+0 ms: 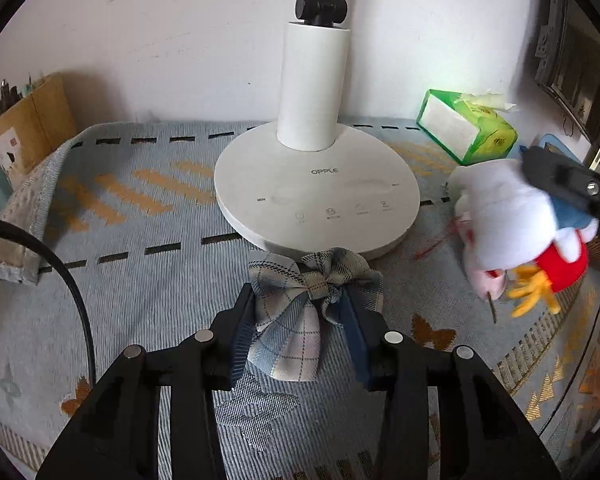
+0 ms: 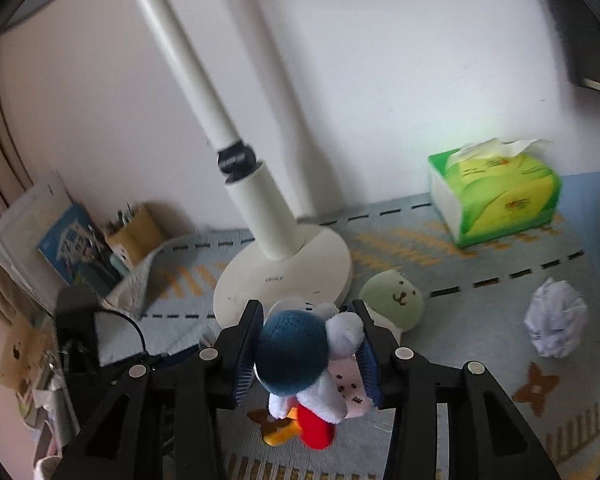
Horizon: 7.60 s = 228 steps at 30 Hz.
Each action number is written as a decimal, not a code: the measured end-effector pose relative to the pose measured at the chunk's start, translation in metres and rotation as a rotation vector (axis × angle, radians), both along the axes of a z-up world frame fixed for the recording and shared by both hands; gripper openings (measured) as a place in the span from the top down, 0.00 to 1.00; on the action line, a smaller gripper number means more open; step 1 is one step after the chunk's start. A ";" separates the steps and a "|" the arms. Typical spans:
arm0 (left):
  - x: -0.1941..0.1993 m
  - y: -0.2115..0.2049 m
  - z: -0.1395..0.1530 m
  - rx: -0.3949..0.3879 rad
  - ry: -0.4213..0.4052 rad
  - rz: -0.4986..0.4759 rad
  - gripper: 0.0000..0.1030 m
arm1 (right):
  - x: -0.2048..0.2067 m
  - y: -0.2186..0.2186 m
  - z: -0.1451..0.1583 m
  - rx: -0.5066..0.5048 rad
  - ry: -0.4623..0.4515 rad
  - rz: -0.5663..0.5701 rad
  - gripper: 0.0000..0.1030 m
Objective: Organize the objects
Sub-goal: 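Grasp the plaid bow with the left gripper while the right grasps the Hello Kitty plush, then carry the plaid bow and Hello Kitty plush toward the bowl, then open the left gripper to drop the plaid bow into the bowl, then grasp the stacked pink-white-green plush with the left gripper while the right holds Hello Kitty, then carry the stacked plush and Hello Kitty plush to the brown glass bowl, then open both grippers to drop both plush toys into the bowl, then move both open grippers back over the rug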
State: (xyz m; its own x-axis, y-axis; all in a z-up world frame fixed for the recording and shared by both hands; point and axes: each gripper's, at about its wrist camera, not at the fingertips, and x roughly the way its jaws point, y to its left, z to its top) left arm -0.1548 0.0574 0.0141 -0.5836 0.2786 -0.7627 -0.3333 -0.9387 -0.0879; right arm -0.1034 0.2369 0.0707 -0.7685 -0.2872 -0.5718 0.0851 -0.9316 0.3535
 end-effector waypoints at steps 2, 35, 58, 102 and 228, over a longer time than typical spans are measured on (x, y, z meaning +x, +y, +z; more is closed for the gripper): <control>0.003 -0.002 0.002 0.010 0.006 0.011 0.63 | 0.005 0.005 0.004 0.001 0.006 -0.005 0.58; 0.043 -0.028 0.058 0.107 0.069 0.071 0.63 | 0.028 -0.069 -0.054 0.357 -0.197 0.298 0.00; 0.060 -0.008 0.084 0.119 0.119 0.051 0.63 | 0.051 -0.037 0.002 0.284 -0.108 0.199 0.42; 0.088 0.237 0.155 0.184 0.248 -0.275 0.63 | 0.102 0.238 0.115 0.115 0.076 -0.258 0.41; 0.105 0.339 0.109 0.048 0.136 -0.515 0.00 | 0.064 0.329 0.108 0.028 -0.062 -0.379 0.00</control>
